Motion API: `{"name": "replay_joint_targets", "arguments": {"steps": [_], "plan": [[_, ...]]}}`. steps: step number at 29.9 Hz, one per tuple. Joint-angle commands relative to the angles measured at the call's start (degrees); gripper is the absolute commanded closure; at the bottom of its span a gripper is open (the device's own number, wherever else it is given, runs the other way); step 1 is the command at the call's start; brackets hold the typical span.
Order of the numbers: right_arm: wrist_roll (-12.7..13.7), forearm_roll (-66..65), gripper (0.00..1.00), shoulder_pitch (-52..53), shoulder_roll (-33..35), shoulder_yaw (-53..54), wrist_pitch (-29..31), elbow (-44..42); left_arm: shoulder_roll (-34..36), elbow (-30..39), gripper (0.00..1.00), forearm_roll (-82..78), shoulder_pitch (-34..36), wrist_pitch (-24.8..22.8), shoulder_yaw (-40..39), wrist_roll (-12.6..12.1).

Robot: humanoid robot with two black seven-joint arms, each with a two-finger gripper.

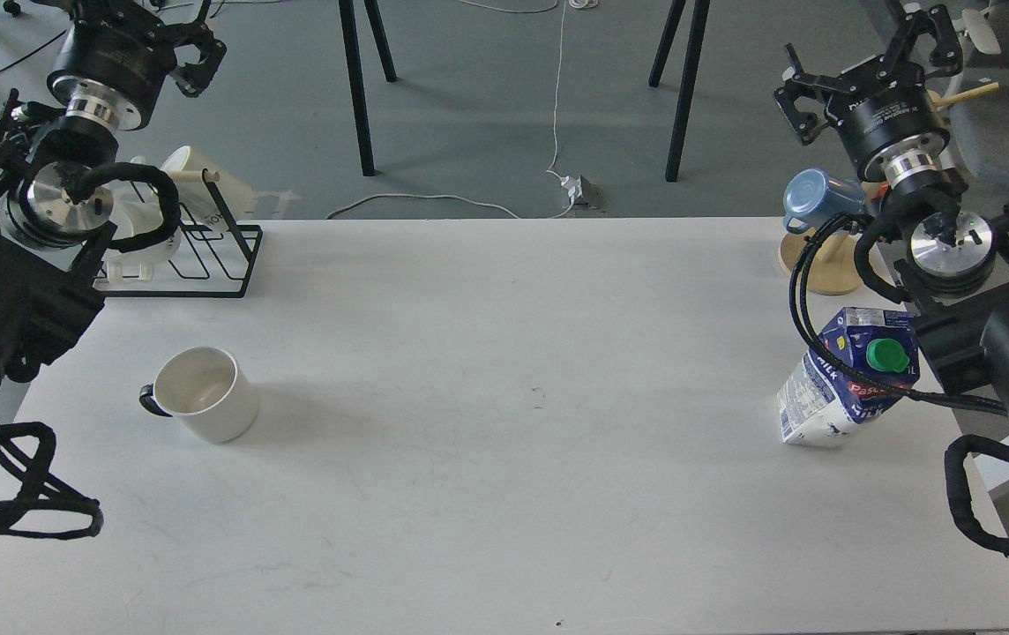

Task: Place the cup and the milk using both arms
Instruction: 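Reach the left gripper down to the white mug's rim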

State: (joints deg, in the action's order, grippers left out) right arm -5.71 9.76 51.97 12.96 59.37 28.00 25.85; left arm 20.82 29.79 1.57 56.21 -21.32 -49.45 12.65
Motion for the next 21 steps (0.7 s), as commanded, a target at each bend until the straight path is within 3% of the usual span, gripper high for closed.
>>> {"name": "replay_joint_targets", "arguments": {"steps": [1, 7, 12, 14, 17, 21], "plan": [[-0.88, -0.01, 0.01, 0.67, 0.30, -1.71, 0.00, -0.19, 0.01, -0.34, 0.01, 0.01, 2.23, 4.08, 0.58, -0.26], [-0.18, 0.08, 0.01, 0.15, 4.17, -1.89, 0.00, -0.10, 0.01, -0.43, 0.01, -0.08, 3.12, 4.89, 0.85, -0.26], [0.17, 0.43, 0.01, -0.38, 5.32, -1.54, 0.00, 0.25, 0.36, 0.27, 0.02, -4.28, 2.06, -3.45, 7.15, 0.35], [0.00, 0.43, 0.01, -1.08, 5.32, -1.62, 0.00, 0.69, 1.76, 1.75, 0.03, -7.27, 1.45, -3.55, 11.73, 1.06], [-0.18, 0.43, 0.01, -4.06, 5.58, -1.54, 0.00, 2.62, 7.11, 7.98, 0.04, -12.19, 0.13, -2.41, 16.57, 1.68], [-0.35, 0.52, 0.01, -8.46, 8.21, -0.84, 0.00, 10.87, 17.39, 25.10, 0.04, -22.20, -1.80, 2.50, 19.91, 1.59]]}}
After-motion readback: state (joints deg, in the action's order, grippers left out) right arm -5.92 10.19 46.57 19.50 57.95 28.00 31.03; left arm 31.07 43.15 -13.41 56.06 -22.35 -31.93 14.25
